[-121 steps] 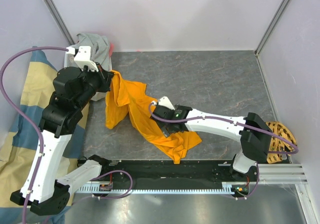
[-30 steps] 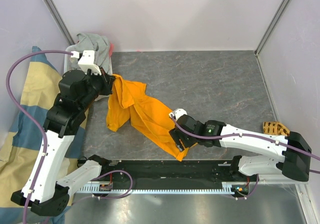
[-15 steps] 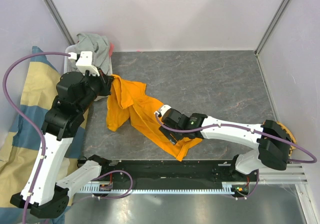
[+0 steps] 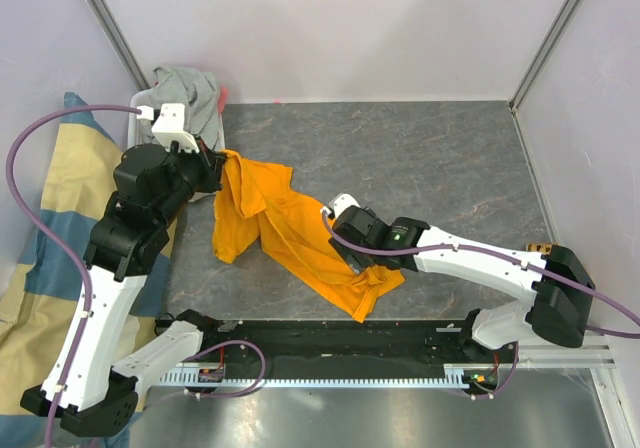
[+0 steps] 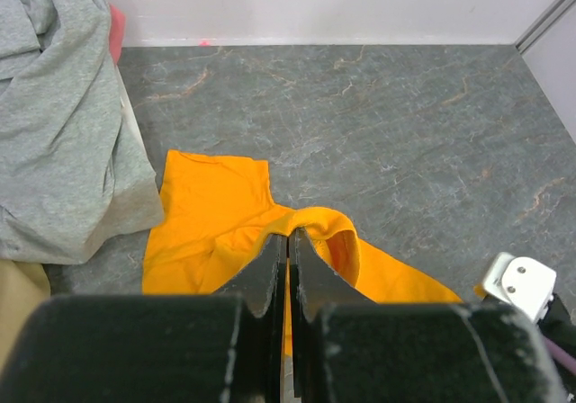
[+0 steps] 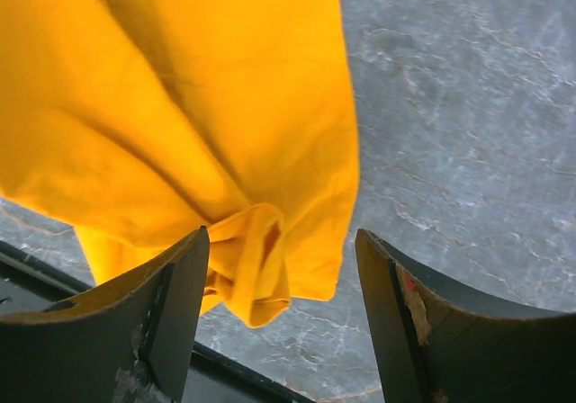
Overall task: Fold and stack the t-shirts
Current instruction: Flatten the tshirt out
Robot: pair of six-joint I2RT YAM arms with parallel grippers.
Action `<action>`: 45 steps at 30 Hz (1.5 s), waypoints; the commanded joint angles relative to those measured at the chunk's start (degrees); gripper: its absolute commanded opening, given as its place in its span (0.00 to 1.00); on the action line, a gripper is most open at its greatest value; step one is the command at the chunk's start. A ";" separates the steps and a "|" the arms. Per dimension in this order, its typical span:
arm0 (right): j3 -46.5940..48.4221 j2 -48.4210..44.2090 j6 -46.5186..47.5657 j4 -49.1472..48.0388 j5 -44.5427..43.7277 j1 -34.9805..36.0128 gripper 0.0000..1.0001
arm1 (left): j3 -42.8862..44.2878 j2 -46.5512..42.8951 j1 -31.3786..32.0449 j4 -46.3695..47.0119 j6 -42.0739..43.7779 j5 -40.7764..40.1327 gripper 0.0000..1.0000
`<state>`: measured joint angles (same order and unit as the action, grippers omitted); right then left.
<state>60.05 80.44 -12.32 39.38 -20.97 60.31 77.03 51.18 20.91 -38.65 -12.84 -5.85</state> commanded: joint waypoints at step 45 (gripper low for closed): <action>-3.80 2.53 0.98 -3.34 10.34 -5.73 0.05 | -1.19 -0.91 -0.34 2.53 -0.96 -1.27 0.02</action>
<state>56.64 83.20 -10.79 36.95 -10.76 54.61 75.57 50.85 20.91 -38.61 -12.84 -5.96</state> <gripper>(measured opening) 0.144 0.033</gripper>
